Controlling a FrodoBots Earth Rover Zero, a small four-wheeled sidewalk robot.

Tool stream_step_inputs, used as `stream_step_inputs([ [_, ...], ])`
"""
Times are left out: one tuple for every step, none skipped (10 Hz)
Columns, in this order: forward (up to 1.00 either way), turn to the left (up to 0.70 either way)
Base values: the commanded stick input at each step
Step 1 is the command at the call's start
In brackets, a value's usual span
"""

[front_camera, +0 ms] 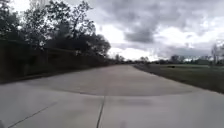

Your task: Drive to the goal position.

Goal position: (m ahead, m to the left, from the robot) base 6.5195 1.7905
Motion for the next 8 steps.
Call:
stream_step_inputs([
  [1.0, 0.0],
  [1.0, 0.0],
  [1.0, 0.0],
  [1.0, 0.0],
  [1.0, 0.0],
  [1.0, 0.0],
  [1.0, 0.0],
  [1.0, 0.0],
])
